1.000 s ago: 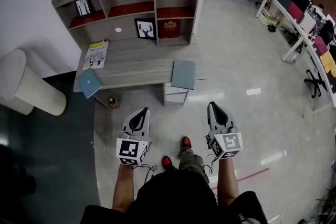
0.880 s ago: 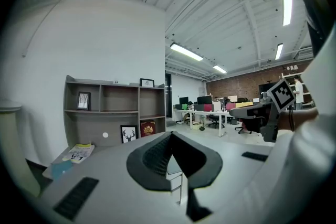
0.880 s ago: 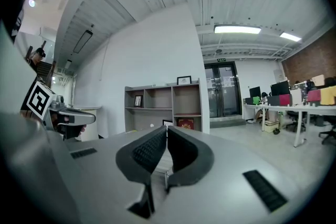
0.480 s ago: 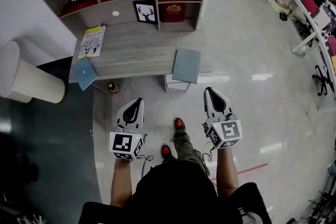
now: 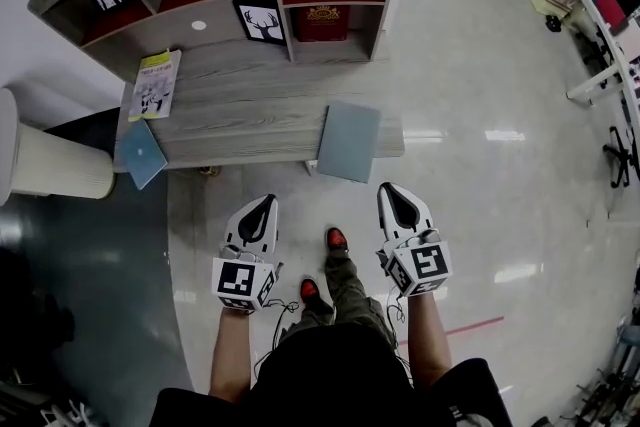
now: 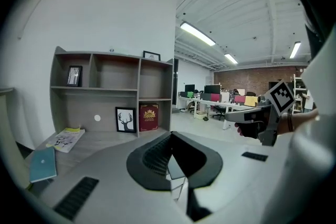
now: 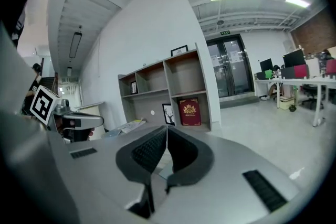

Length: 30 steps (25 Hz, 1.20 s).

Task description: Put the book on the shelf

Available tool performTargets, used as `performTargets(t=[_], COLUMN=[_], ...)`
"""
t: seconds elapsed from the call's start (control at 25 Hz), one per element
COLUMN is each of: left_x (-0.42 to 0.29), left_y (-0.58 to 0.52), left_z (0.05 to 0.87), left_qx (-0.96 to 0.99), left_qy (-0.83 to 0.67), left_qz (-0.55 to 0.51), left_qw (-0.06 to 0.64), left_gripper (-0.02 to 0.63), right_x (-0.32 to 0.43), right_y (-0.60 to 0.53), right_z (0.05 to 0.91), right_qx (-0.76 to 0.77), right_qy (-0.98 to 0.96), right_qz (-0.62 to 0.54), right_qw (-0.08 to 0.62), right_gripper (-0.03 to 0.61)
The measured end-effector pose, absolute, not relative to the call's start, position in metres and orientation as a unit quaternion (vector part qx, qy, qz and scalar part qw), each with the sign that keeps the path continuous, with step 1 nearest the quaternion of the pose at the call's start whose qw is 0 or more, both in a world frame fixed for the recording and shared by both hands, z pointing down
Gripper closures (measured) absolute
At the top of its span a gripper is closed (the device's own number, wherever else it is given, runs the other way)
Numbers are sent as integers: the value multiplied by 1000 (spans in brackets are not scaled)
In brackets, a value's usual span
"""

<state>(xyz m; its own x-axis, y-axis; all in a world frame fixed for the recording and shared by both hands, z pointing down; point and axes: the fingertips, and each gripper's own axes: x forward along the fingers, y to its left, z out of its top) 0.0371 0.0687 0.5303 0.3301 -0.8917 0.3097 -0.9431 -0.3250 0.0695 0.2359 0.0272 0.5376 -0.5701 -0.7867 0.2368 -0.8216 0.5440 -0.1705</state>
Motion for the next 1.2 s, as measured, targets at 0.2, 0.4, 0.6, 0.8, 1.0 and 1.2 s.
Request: performTargets(t=[0.2,0.4,0.6,0.8,1.0,1.2], left_x=[50,64,73,76,77,79], left_y=[41,25,15,8,6,4], left_z=[560,592,627,662,687,702], left_qx=[805,807,809,808,803,799], left_qy=[-564,-553,-540,-529,-527,-526], left_qz=[123,139,156,179,189,199], left_qw=[138,153,171,189,204,211], left_gripper=[611,611,611,611,611,611], right_x=[240,242,240,242,244,245], right_y=[4,-10,-19,-29,-31,-36], right_z=[576,619,665,702,730,751], right_qx=[455,443,436,438,434,423], right_qy=[-870,-868,-861,-853,-850,-846], right_qz=[173,206,240,263,268,298], right_qw=[74,92,103,111,127,129], right_gripper=[549,549,549,549,549,548])
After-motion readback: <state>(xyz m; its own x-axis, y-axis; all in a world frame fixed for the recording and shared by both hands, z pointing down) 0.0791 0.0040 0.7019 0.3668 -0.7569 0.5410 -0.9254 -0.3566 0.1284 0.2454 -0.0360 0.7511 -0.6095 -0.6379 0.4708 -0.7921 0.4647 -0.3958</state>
